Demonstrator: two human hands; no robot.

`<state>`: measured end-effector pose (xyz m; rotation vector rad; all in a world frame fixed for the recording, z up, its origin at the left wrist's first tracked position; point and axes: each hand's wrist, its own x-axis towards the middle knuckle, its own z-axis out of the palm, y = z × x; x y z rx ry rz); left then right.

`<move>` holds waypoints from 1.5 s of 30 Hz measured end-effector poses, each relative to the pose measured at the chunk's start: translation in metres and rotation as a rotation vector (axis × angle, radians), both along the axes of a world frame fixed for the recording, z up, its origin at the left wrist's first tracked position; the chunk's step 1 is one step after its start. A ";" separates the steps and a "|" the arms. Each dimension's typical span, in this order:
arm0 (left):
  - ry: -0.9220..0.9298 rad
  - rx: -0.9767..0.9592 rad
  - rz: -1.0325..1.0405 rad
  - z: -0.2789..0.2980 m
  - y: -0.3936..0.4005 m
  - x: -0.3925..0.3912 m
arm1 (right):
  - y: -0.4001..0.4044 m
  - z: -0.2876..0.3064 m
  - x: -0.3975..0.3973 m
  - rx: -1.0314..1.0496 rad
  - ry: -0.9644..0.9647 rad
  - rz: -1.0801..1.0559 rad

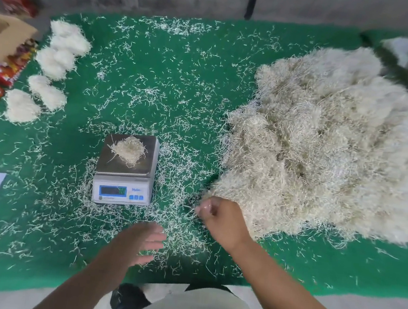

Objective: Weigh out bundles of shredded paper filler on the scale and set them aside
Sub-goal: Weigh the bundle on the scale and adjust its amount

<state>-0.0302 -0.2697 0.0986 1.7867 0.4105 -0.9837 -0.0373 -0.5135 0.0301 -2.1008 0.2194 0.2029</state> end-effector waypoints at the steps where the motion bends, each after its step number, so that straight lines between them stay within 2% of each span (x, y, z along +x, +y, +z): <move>1: -0.002 -0.060 0.001 0.001 -0.009 0.006 | 0.005 0.005 -0.003 0.042 -0.015 0.030; 4: 0.076 -0.217 0.036 0.010 -0.037 0.024 | 0.018 0.017 -0.012 0.146 -0.051 0.134; 5: 0.072 -0.208 -0.014 0.012 -0.045 0.030 | 0.023 0.020 -0.014 0.146 -0.064 0.175; 7: 0.112 -0.125 0.054 0.010 -0.064 0.046 | 0.030 0.024 -0.020 0.135 -0.098 0.265; 9: -0.047 -0.001 -0.036 0.015 -0.082 0.046 | 0.030 0.028 -0.025 0.135 -0.109 0.318; 11: -0.065 -0.020 -0.100 0.021 -0.099 0.049 | 0.021 0.031 -0.030 0.178 -0.058 0.302; 14: -0.074 -0.015 -0.042 0.026 -0.116 0.050 | 0.002 0.032 -0.041 0.322 0.062 0.164; 16: -0.213 0.037 -0.171 0.026 -0.113 0.049 | -0.011 0.032 -0.043 0.422 0.223 -0.015; 17: -0.249 0.096 -0.205 0.025 -0.115 0.049 | -0.017 0.030 -0.043 0.539 0.354 -0.106; 19: -0.329 0.150 -0.328 0.024 -0.119 0.046 | -0.023 0.031 -0.042 0.943 0.553 -0.233; 21: -0.302 0.163 -0.318 0.020 -0.125 0.041 | -0.023 0.033 -0.035 1.286 0.623 -0.345; 23: -0.287 0.164 -0.313 0.015 -0.134 0.035 | -0.019 0.034 -0.021 1.418 0.639 -0.519; 28: -0.351 0.191 -0.306 0.006 -0.136 0.028 | -0.015 0.046 0.019 1.291 0.597 -0.722; 31: -0.363 0.175 -0.253 0.010 -0.133 0.039 | -0.016 0.057 0.037 1.307 0.562 -0.725; 34: -0.440 0.236 -0.290 0.015 -0.134 0.053 | -0.013 0.060 0.055 1.262 0.566 -0.768; 38: -0.473 0.267 -0.286 0.024 -0.135 0.064 | -0.019 0.067 0.078 1.327 0.569 -0.831; 41: -0.584 0.332 -0.323 0.029 -0.137 0.062 | -0.029 0.065 0.094 1.320 0.558 -0.881; 42: -0.586 0.318 -0.306 0.030 -0.138 0.063 | -0.029 0.064 0.097 1.275 0.591 -0.892; 44: -0.586 0.281 -0.287 0.032 -0.140 0.063 | -0.033 0.064 0.098 1.305 0.565 -0.856; 45: -0.593 0.285 -0.312 0.032 -0.136 0.063 | -0.043 0.060 0.106 1.363 0.524 -0.917</move>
